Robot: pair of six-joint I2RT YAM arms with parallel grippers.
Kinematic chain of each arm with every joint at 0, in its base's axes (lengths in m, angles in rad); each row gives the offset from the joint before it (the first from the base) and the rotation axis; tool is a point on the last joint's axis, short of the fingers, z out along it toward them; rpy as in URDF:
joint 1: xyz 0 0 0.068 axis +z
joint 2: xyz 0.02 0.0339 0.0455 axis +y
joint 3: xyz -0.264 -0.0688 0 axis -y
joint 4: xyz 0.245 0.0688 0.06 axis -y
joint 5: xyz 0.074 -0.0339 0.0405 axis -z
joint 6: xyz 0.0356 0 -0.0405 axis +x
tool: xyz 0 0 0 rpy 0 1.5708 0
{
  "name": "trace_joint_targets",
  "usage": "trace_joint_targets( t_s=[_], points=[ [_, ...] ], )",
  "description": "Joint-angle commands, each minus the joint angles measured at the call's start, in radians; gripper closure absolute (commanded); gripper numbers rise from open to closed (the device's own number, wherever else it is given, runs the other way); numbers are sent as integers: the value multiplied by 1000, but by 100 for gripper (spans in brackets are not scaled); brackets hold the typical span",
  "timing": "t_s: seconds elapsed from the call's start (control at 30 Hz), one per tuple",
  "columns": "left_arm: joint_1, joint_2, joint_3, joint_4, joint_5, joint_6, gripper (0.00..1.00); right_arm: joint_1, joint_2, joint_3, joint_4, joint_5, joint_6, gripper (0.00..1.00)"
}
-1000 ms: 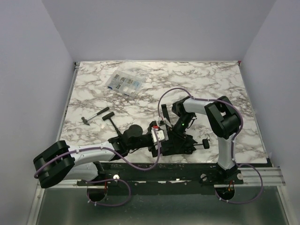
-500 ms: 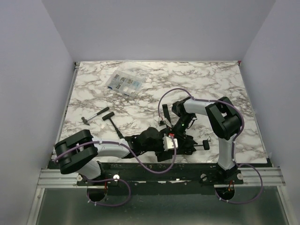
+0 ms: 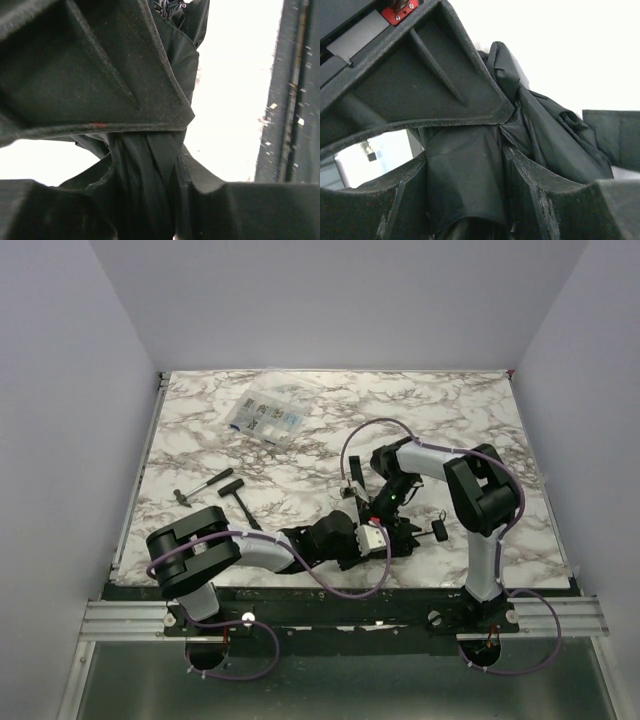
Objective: Put away the umbrella
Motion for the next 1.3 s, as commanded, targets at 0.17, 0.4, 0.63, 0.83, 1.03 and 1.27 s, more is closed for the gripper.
trace_joint_targets(
  t_s=[0.17, 0.4, 0.63, 0.83, 1.03, 1.27],
  points=[
    [34, 99, -17, -146, 10, -118, 97, -207, 10, 257, 86, 143, -134, 12],
    [136, 129, -11, -162, 162, -222, 98, -356, -28, 459, -34, 22, -299, 0],
    [280, 208, 18, -159, 396, -326, 98, -357, -342, 32, -31, -171, -1025, 0],
    [329, 311, 101, -250, 505, -379, 98, -203, -534, -267, 430, -89, -835, 0],
    [358, 395, 134, -268, 564, -448, 98, -79, -562, -374, 567, 67, -702, 0],
    [395, 406, 146, -256, 592, -500, 97, -51, -566, -584, 829, 294, -601, 19]
  ],
)
